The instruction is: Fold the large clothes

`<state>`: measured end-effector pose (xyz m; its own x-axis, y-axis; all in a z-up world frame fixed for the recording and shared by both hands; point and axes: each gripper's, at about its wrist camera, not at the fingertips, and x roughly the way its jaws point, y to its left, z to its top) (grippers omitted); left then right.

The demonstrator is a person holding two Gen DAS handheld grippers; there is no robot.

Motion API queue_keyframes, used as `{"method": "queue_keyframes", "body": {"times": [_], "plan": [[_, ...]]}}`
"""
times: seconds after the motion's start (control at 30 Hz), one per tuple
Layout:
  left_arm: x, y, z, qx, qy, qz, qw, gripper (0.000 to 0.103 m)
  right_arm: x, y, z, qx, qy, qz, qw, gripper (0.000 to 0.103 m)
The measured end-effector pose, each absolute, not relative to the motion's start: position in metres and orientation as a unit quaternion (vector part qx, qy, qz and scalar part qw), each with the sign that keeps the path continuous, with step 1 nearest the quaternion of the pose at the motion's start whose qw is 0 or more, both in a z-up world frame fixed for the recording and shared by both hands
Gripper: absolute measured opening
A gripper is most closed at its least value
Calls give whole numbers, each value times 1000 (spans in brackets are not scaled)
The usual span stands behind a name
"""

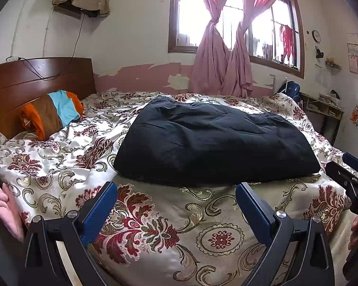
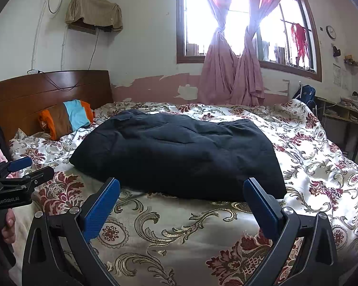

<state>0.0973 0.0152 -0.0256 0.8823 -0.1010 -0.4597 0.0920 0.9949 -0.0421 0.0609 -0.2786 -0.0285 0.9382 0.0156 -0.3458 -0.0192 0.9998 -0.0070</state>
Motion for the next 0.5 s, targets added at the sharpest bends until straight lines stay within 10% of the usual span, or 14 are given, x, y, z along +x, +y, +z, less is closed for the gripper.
{"method": "queue_keyframes", "body": {"times": [0.5], "plan": [[96,14,-25,-7,234,-50,971,100,60,-278,-30,-4,178,10,984,101]]}}
